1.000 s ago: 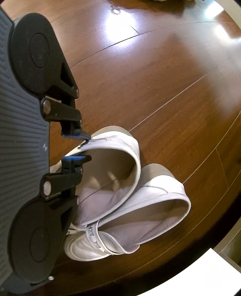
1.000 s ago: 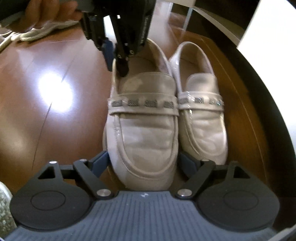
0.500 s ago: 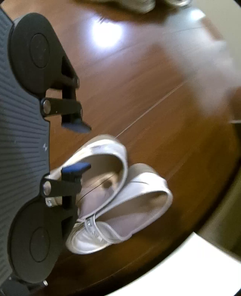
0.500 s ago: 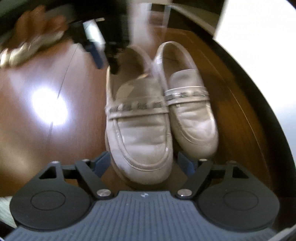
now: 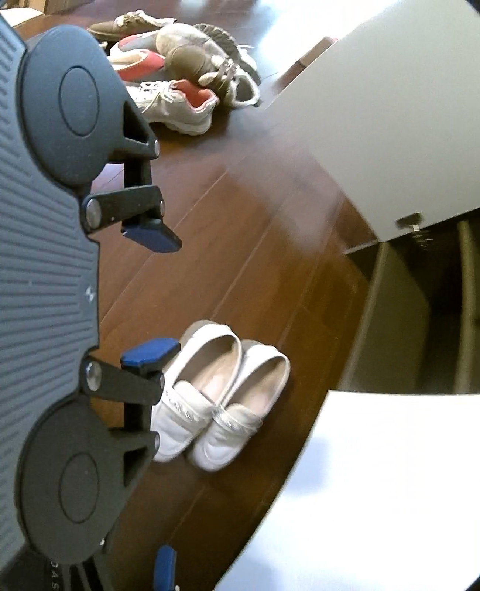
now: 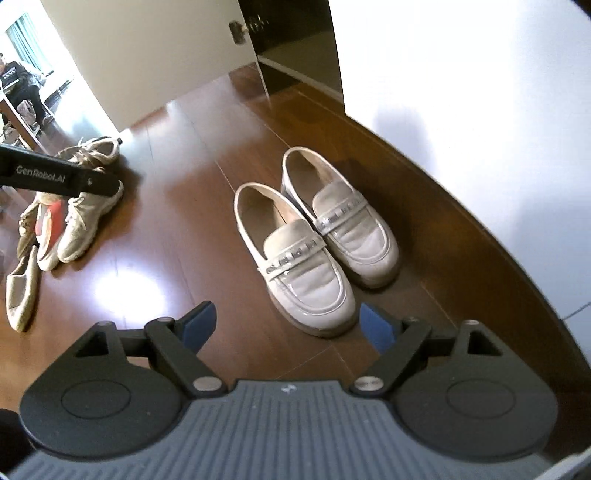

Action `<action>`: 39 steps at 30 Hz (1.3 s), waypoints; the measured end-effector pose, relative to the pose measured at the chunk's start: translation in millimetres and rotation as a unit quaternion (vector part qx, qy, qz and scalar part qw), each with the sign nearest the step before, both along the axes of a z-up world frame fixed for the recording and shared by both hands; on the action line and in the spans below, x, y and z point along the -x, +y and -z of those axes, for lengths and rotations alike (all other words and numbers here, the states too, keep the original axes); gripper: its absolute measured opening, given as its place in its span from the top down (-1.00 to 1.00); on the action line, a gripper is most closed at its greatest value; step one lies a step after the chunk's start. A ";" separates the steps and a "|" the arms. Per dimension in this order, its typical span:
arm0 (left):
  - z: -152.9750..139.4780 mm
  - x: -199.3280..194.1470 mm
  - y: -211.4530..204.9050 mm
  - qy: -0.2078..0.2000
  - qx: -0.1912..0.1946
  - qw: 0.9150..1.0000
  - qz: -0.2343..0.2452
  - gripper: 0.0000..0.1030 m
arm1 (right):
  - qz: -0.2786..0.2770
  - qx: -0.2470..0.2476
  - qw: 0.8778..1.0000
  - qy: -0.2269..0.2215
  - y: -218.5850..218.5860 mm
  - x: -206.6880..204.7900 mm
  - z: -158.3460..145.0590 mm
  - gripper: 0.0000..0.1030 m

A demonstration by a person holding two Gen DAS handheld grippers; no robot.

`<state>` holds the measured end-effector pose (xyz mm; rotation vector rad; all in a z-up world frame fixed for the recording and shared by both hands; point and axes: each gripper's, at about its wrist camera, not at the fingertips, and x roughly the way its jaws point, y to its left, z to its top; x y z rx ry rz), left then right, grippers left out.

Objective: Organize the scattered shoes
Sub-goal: 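Release the loafers and pull both tools back toward the pile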

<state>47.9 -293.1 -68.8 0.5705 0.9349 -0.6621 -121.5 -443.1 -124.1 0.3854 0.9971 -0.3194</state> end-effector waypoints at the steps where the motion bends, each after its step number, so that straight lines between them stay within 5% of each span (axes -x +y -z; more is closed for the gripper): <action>1: -3.6 3.0 -0.7 -0.002 0.003 1.000 0.004 -0.16 | 0.002 0.006 1.000 -0.004 3.8 3.9 -7.4 -0.64; 9: -18.7 18.7 -0.6 0.006 0.009 0.999 0.033 -0.16 | 0.018 0.025 0.999 -0.016 19.5 25.4 -40.4 -0.66; 24: -15.5 9.1 25.2 0.027 0.001 1.000 0.009 -0.19 | 0.016 0.027 0.999 -0.012 23.9 18.4 -38.5 -0.75; 29: -21.4 -18.8 80.2 0.018 -0.040 0.998 -0.042 -0.43 | -0.002 0.026 1.000 0.007 26.9 -0.4 -23.8 -0.81; 34: -35.7 -33.0 180.7 -0.018 -0.114 0.987 -0.114 -0.56 | -0.039 0.016 0.999 0.023 42.9 -39.7 -6.2 -0.84; 39: -48.5 -33.0 258.5 0.012 -0.118 0.978 -0.171 -0.59 | -0.123 0.013 0.992 0.035 83.2 -93.8 11.7 -0.85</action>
